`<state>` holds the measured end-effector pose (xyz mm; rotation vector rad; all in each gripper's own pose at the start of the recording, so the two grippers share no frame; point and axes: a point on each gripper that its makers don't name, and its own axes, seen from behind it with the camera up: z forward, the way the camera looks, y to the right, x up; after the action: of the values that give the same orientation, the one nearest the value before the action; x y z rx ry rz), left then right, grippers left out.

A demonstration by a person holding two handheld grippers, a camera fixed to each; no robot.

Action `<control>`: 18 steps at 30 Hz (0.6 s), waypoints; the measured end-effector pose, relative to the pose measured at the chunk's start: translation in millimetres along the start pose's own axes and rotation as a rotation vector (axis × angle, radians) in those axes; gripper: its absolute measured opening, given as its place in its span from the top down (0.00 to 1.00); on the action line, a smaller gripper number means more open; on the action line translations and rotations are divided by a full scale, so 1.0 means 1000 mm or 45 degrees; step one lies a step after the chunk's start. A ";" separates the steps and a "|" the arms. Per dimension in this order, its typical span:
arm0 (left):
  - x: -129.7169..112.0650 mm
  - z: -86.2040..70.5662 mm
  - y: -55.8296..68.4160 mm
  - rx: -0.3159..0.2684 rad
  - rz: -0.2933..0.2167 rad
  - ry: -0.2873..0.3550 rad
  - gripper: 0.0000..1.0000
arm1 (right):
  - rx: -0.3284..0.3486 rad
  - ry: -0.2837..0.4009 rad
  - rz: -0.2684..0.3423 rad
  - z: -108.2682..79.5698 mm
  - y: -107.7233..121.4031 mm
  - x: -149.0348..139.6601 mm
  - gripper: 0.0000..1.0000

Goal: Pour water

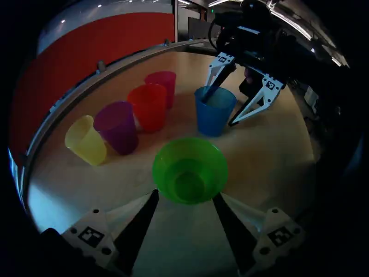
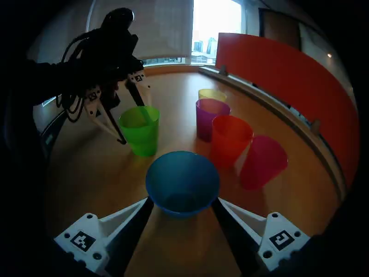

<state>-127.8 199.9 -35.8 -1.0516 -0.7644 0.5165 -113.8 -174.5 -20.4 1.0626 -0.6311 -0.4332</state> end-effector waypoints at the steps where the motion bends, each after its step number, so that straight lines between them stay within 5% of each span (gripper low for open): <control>1: -0.001 -0.001 0.000 0.004 -0.001 -0.001 0.13 | -0.001 0.001 0.001 -0.001 0.000 -0.001 0.03; 18: -0.027 -0.024 -0.011 0.126 -0.076 0.005 0.14 | -0.097 -0.016 0.060 -0.034 0.001 -0.023 0.03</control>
<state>-126.1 162.4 -41.5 -0.9352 -0.7572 0.4965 -108.1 -137.7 -37.3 0.9715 -0.6447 -0.4199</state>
